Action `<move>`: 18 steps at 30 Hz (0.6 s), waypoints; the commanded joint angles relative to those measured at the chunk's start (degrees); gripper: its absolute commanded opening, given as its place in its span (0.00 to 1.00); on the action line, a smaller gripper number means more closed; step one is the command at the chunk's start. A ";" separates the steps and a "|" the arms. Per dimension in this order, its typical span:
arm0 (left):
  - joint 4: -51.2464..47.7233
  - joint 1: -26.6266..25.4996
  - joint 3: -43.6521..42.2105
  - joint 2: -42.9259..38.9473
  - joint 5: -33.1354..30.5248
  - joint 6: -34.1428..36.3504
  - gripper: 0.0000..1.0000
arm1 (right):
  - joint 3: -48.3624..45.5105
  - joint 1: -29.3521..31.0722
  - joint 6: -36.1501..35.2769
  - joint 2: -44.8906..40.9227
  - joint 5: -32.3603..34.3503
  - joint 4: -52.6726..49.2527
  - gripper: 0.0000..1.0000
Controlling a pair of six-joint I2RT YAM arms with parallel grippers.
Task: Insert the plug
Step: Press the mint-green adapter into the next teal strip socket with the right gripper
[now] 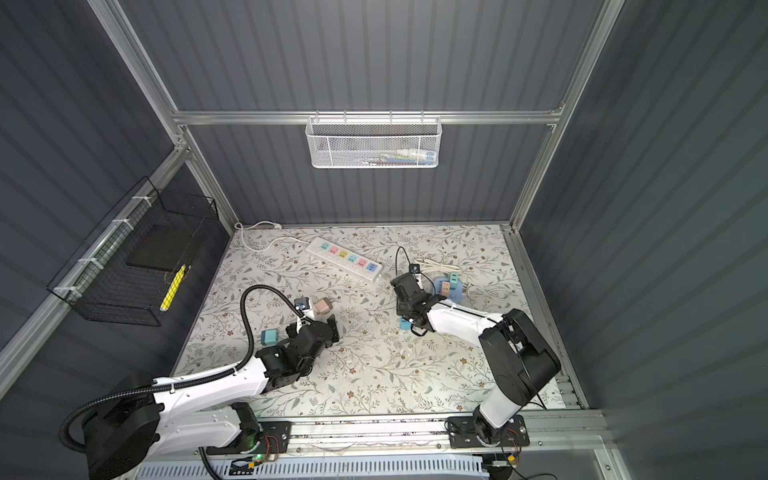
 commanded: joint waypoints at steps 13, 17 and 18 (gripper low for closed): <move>-0.45 0.86 -0.71 -1.07 -1.42 0.52 0.91 | -4.72 0.48 4.60 5.26 -1.65 -1.36 0.16; -1.16 0.86 -0.14 -0.60 -1.28 0.43 0.91 | -5.13 1.26 5.38 7.14 -2.19 -1.67 0.16; -1.32 0.91 -0.19 -0.66 -1.28 0.48 0.91 | -5.23 1.43 5.60 7.63 -2.38 -1.89 0.16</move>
